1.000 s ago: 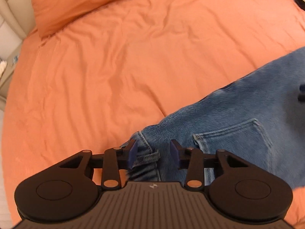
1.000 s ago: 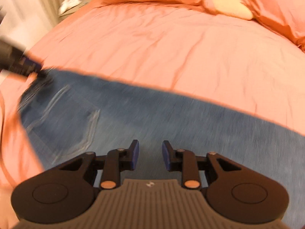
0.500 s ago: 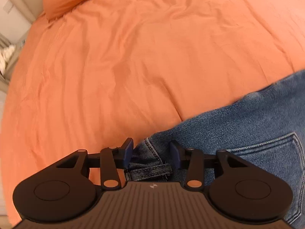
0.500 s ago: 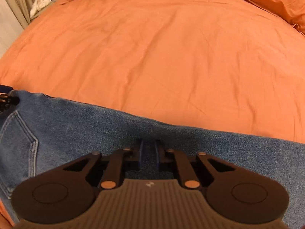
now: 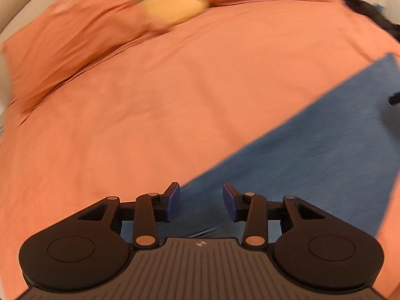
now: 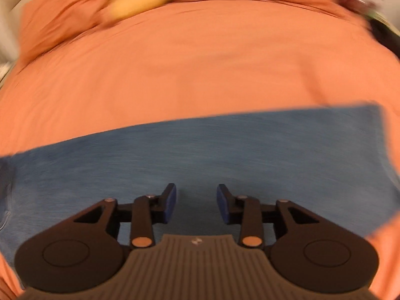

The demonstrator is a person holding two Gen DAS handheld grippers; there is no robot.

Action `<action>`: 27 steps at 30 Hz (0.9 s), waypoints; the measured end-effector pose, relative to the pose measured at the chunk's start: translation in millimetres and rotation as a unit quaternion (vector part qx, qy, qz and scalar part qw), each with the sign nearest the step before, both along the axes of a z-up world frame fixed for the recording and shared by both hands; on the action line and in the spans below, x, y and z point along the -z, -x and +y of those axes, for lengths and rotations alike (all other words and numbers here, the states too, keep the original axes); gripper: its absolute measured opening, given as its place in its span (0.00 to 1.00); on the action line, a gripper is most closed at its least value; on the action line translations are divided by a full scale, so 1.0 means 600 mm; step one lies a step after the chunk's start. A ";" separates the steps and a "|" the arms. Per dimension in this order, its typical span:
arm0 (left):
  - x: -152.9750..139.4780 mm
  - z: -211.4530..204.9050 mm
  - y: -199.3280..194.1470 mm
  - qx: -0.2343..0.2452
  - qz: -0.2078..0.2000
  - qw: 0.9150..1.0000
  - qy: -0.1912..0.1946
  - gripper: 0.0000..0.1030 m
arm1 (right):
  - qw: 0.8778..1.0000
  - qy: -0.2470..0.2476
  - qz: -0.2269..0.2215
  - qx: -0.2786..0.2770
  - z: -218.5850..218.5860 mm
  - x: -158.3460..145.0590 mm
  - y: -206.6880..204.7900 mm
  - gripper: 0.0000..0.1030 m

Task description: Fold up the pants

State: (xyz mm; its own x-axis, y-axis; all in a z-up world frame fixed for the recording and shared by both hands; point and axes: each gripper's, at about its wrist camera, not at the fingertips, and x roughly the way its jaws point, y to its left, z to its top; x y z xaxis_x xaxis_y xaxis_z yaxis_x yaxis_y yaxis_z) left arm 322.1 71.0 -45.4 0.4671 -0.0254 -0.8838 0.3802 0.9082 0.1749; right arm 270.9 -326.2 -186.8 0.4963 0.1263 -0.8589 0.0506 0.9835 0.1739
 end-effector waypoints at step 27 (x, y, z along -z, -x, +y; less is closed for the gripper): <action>0.211 -0.568 -0.076 0.270 0.071 0.959 -0.050 0.38 | 0.995 -0.044 0.073 -0.048 -0.414 0.088 -0.078 0.48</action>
